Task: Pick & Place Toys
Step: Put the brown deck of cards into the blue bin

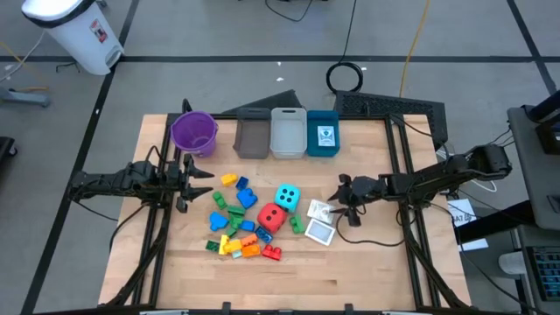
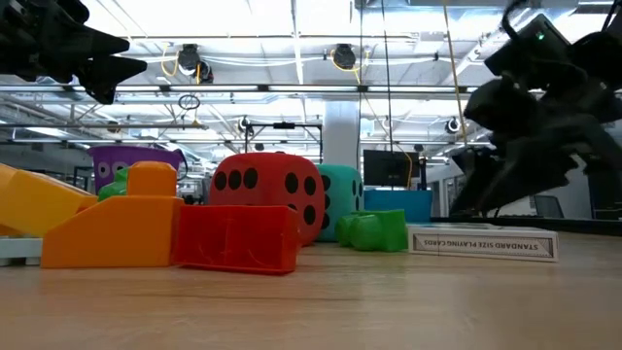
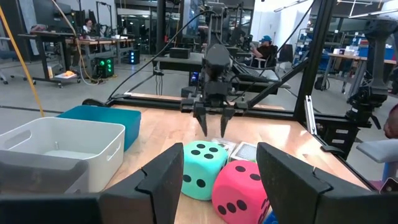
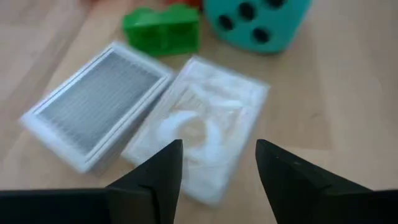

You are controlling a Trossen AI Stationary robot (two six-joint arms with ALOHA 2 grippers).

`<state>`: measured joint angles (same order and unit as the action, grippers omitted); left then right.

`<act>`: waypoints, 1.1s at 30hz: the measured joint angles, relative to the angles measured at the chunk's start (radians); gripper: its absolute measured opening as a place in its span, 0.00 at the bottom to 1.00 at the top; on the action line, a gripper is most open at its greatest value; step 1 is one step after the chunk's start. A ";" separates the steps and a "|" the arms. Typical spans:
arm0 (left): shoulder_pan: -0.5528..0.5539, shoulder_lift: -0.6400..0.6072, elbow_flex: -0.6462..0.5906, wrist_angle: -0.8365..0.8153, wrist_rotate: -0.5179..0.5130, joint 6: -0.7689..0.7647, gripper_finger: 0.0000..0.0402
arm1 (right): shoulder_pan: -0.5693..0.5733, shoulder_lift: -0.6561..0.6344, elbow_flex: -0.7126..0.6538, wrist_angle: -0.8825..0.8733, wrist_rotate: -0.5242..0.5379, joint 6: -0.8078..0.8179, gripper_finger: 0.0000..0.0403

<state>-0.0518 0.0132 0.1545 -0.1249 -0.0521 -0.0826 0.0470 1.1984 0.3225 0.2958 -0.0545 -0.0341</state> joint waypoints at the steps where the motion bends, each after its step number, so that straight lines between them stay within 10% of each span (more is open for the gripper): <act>1: 0.000 0.000 0.000 0.000 0.000 0.000 0.52 | 0.000 0.000 0.000 -0.001 0.014 0.021 0.46; 11: 0.000 0.000 0.000 -0.001 0.000 0.000 0.52 | 0.049 0.007 0.051 0.077 0.078 0.189 0.61; 15: 0.000 0.000 0.000 0.000 0.000 0.000 0.52 | 0.047 0.042 0.062 0.038 -0.076 0.234 0.66; 19: 0.000 0.000 0.000 -0.001 0.000 0.000 0.52 | 0.036 0.050 0.064 0.040 -0.237 0.283 0.63; 33: 0.000 0.000 0.000 -0.001 0.000 0.000 0.52 | -0.025 0.172 0.068 -0.011 -0.175 0.319 0.52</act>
<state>-0.0519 0.0132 0.1547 -0.1261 -0.0521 -0.0827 0.0219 1.3709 0.3901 0.2844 -0.2298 0.2851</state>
